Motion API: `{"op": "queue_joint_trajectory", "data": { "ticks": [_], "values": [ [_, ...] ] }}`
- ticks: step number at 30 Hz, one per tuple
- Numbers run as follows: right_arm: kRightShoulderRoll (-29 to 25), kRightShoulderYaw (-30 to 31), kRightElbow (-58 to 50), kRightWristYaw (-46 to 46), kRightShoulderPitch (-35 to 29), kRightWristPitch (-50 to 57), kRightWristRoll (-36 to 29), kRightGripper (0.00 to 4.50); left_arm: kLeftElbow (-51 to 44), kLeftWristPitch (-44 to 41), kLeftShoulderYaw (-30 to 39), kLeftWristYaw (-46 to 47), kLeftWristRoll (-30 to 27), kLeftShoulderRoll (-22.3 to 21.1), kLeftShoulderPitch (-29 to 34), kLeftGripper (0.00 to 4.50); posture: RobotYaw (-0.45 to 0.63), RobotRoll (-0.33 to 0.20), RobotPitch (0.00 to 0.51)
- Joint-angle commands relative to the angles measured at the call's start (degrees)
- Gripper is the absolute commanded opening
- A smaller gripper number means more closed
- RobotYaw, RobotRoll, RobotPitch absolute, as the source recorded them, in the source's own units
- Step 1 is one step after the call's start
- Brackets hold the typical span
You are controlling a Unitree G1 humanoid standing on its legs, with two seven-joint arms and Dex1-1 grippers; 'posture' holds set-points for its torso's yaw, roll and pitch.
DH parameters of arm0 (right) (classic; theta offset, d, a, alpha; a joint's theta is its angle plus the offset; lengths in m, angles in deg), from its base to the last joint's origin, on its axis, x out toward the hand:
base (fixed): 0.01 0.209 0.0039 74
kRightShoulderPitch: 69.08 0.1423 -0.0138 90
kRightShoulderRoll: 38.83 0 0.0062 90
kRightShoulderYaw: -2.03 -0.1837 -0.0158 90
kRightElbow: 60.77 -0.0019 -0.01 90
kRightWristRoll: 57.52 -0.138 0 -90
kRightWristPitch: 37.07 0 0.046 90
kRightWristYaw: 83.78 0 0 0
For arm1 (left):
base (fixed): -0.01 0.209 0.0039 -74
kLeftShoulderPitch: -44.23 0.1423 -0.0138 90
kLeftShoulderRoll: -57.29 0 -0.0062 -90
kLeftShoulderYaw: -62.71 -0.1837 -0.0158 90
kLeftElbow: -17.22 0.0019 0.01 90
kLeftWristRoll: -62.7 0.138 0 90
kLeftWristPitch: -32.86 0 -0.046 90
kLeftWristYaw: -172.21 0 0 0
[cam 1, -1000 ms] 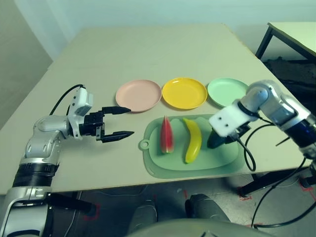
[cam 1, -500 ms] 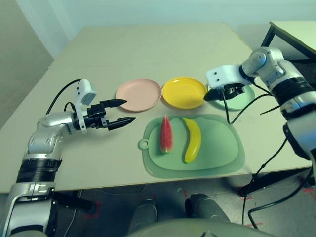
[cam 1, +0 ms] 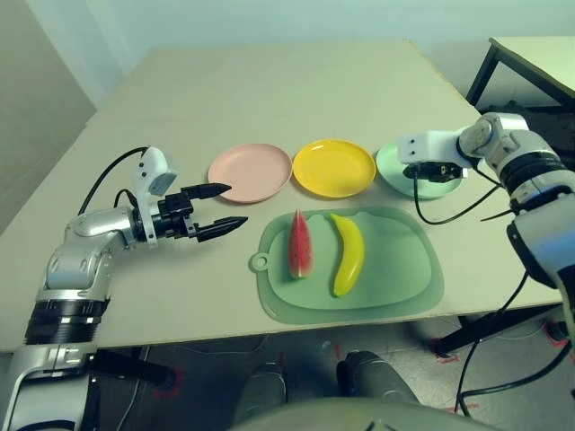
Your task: Place the fruits into color-matched plates.
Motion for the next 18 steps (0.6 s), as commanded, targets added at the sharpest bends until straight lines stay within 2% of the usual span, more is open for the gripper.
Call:
{"op": "queue_joint_trajectory", "data": {
  "ticks": [1, 7, 11, 14, 18],
  "values": [
    [-0.1, -1.2, 0.1, -0.6, -0.6, -0.2, 0.5, 4.46, 0.4, 0.9, 0.4, -0.6, 0.4, -0.5, 0.0, 4.50, -0.08, 0.000, 0.019],
    [-2.0, 0.0, -1.3, 1.5, 1.0, -5.7, 2.3, 4.46, 1.8, 2.3, -0.2, -1.5, 0.8, -0.1, -0.4, 4.50, -0.09, 0.000, 0.017],
    [-3.0, 1.1, -4.9, 9.3, 3.1, -16.2, 3.2, 4.46, 3.3, 3.7, -0.8, -3.8, 0.8, -0.2, -1.0, 4.50, -0.09, 0.000, 0.017],
    [-2.5, 0.3, -8.9, 14.8, 3.0, -22.8, 1.1, 4.46, 4.8, 5.2, -1.0, -6.4, 0.8, -0.4, -1.4, 4.50, -0.10, 0.000, 0.020],
    [-2.0, -1.0, -21.6, 26.2, -0.5, -28.5, -6.7, 4.46, 6.0, 7.5, -1.3, -10.9, 0.6, -1.0, -1.4, 4.50, -0.10, 0.000, 0.024]
  ]
}}
